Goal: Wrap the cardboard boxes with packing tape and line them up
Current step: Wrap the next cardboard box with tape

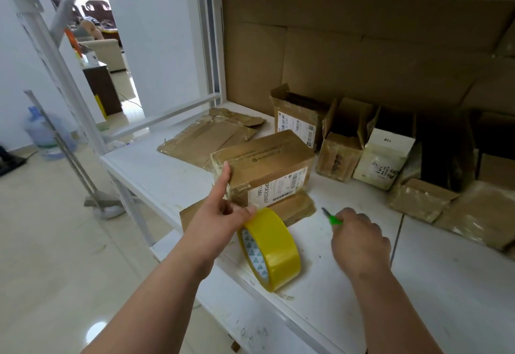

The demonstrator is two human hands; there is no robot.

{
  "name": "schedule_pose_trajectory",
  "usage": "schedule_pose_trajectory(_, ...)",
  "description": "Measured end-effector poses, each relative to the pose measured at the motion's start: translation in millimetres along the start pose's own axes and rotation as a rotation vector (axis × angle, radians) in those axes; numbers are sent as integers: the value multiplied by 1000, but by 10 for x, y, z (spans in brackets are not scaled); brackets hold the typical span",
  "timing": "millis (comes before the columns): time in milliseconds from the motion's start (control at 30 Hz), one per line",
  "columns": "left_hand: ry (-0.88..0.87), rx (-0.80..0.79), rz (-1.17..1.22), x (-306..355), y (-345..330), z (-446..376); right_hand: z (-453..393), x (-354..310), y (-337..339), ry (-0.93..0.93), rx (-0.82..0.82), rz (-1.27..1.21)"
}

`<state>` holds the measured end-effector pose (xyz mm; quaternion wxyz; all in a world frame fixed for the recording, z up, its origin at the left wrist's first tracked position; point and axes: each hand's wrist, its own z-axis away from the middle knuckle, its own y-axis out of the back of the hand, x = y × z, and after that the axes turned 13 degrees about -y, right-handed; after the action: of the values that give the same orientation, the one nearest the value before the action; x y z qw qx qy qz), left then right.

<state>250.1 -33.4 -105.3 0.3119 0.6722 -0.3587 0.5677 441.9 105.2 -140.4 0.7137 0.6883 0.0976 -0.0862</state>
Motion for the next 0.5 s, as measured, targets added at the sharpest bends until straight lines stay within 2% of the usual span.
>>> schedule_pose_trajectory(100, -9, 90, 28, -37, -33, -21, -7, -56, 189, 19, -49, -222)
schedule_pose_trajectory(233, -79, 290, 69, -87, -111, 27, 138, -323, 413, 263, -208, -507)
schedule_pose_trajectory(333, -92, 341, 60, -111, -128, 46, 283, -506, 534, 424, -278, -490)
schedule_pose_trajectory(500, -71, 311, 64, -119, -112, 58, 407, -703, 609, 506, -371, -396)
